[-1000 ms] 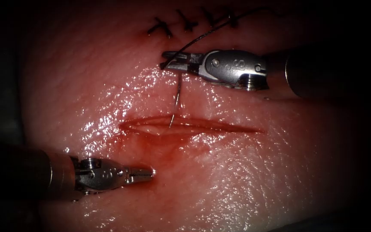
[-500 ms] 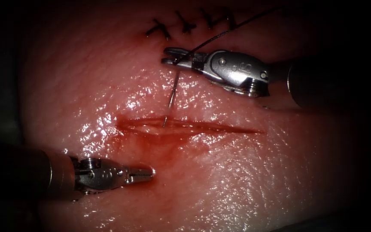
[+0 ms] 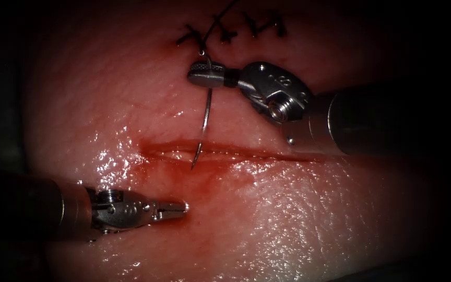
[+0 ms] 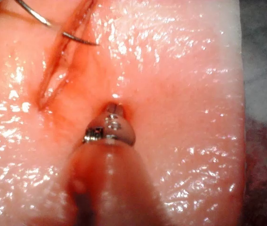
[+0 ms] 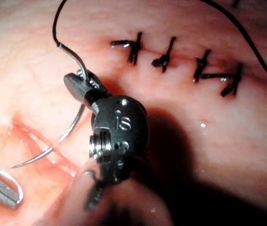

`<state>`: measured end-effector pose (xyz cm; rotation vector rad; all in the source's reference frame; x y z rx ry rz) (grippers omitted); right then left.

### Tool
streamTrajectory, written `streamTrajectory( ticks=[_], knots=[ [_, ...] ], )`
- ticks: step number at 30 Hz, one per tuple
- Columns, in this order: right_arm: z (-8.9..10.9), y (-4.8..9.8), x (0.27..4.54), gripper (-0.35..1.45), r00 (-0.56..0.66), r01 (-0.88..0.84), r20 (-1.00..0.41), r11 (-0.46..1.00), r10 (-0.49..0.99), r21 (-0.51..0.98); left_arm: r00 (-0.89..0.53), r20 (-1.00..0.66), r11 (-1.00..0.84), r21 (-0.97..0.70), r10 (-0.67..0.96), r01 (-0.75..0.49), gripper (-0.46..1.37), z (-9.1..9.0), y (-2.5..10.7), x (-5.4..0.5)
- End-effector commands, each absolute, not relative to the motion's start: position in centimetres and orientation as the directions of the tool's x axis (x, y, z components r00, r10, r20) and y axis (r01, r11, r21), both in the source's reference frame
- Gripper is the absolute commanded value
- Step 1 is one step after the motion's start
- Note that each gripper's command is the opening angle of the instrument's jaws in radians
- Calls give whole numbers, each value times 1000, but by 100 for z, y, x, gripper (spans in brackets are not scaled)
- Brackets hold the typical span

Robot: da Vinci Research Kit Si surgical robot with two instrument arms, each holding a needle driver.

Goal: Wound Closure
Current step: Insert needle into the flesh above the incision

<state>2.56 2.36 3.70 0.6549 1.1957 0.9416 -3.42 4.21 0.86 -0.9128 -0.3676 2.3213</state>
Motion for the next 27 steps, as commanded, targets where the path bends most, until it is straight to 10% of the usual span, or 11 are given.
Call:
streamTrajectory(
  ticks=[1,27],
  knots=[
    [367,236,258,-35,84,-259,-437,443,896,858,-576,-520,-775,-462,631,-431,-35,86,421,-341],
    [382,174,267,-35,26,-228,-148,150,989,962,-577,-520,-775,-464,630,-429,-35,87,426,-340]
  ],
)
